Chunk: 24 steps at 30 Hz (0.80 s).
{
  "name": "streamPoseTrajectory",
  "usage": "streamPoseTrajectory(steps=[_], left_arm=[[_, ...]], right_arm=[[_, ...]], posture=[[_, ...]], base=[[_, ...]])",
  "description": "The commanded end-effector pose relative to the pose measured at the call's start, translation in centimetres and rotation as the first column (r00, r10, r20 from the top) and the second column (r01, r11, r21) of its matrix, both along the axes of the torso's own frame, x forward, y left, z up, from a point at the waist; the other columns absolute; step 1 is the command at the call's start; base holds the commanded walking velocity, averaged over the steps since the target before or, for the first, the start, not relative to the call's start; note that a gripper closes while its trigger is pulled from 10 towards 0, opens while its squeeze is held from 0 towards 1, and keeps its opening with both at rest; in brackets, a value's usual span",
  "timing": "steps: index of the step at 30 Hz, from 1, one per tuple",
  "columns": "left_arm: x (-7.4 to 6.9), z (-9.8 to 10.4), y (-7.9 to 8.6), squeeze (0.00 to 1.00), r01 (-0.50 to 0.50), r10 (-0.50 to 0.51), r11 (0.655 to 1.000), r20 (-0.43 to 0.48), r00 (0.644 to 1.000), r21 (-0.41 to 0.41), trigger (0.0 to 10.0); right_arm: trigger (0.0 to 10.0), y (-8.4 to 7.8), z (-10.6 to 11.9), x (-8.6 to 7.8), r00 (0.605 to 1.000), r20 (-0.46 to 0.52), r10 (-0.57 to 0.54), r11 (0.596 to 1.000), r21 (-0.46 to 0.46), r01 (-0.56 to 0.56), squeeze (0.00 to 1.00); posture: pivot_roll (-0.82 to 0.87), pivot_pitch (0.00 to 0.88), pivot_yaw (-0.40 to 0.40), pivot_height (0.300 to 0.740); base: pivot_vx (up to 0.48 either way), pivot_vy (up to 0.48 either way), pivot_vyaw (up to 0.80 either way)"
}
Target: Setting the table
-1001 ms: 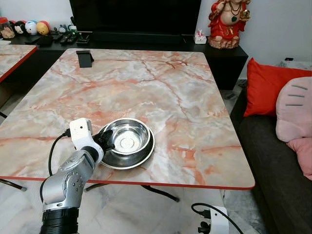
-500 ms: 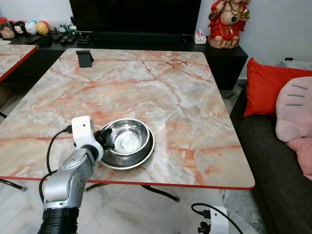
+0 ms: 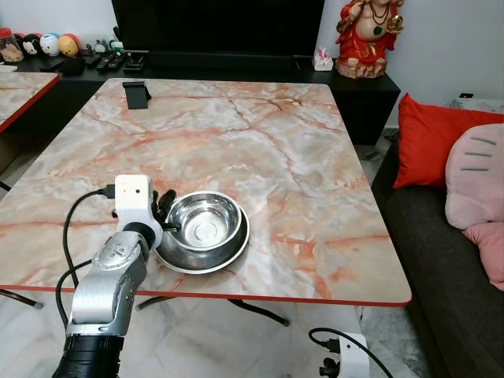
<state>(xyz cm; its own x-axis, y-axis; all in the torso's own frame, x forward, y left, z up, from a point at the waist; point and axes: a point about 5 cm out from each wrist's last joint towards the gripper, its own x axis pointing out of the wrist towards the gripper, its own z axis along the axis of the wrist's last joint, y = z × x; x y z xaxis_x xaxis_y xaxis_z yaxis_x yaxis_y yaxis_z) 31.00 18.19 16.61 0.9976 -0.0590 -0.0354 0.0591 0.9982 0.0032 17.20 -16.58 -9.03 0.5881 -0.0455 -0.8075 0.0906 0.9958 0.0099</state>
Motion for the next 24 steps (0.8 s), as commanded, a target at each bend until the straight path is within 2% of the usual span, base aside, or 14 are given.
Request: streamPoseTrajectory(steps=[1, 2, 4, 6, 8, 17, 20, 24], left_arm=[[-0.17, 0.48, -0.80, 0.00, 0.046, -0.045, 0.999, 0.047, 0.998, -0.019, 10.0], [-0.24, 0.63, -1.02, 0.00, 0.059, -0.057, 0.997, 0.061, 0.997, -0.040, 10.0], [-0.32, 0.93, -1.50, 0.00, 0.087, -0.076, 0.983, 0.071, 0.995, -0.162, 10.0], [-0.31, 1.07, -1.64, 0.00, 0.107, -0.093, 0.963, 0.070, 0.993, -0.248, 10.0], [-0.38, 1.16, -1.58, 0.00, 0.129, -0.114, 0.953, 0.070, 0.991, -0.273, 10.0], [-0.39, 0.48, -1.20, 0.00, 0.181, -0.191, 0.949, -0.011, 0.982, -0.259, 10.0], [-0.38, 0.24, -1.52, 0.00, 0.230, -0.253, 0.947, -0.082, 0.964, -0.223, 10.0], [-0.43, 0.39, -1.71, 0.00, 0.254, -0.282, 0.938, -0.090, 0.955, -0.235, 10.0]], right_arm=[[10.0, -0.14, -0.02, -0.03, 1.000, -0.007, 0.002, 1.000, -0.002, -0.002, 0.00], [10.0, -0.14, -0.02, -0.04, 1.000, -0.007, 0.001, 1.000, -0.002, -0.001, 0.00], [10.0, -0.15, -0.02, -0.04, 1.000, -0.007, 0.001, 1.000, -0.002, -0.001, 0.00], [10.0, -0.15, -0.02, -0.04, 1.000, -0.007, 0.001, 1.000, -0.002, -0.001, 0.00], [10.0, -0.14, -0.04, -0.07, 1.000, -0.007, 0.001, 1.000, -0.002, -0.001, 0.00], [10.0, -0.11, -0.05, -0.09, 1.000, -0.011, 0.004, 1.000, 0.000, -0.004, 0.00], [10.0, -0.13, -0.05, -0.07, 1.000, -0.012, 0.006, 1.000, -0.001, -0.006, 0.00], [10.0, -0.13, -0.05, -0.07, 1.000, -0.013, 0.006, 1.000, -0.001, -0.006, 0.00]], posture=[[0.05, 0.000, -0.035, 0.740], [0.05, 0.000, -0.035, 0.740], [0.05, 0.000, -0.035, 0.740], [0.05, 0.000, -0.035, 0.740], [0.05, 0.000, -0.034, 0.740], [0.05, 0.000, -0.034, 0.740], [0.05, 0.000, -0.035, 0.740], [0.05, 0.000, -0.035, 0.740]], base=[[0.000, 0.000, 0.00], [0.000, 0.000, 0.00], [0.000, 0.000, 0.00], [0.000, 0.000, 0.00], [0.000, 0.000, 0.00], [0.000, 0.000, 0.00], [0.000, 0.000, 0.00], [0.000, 0.000, 0.00]])
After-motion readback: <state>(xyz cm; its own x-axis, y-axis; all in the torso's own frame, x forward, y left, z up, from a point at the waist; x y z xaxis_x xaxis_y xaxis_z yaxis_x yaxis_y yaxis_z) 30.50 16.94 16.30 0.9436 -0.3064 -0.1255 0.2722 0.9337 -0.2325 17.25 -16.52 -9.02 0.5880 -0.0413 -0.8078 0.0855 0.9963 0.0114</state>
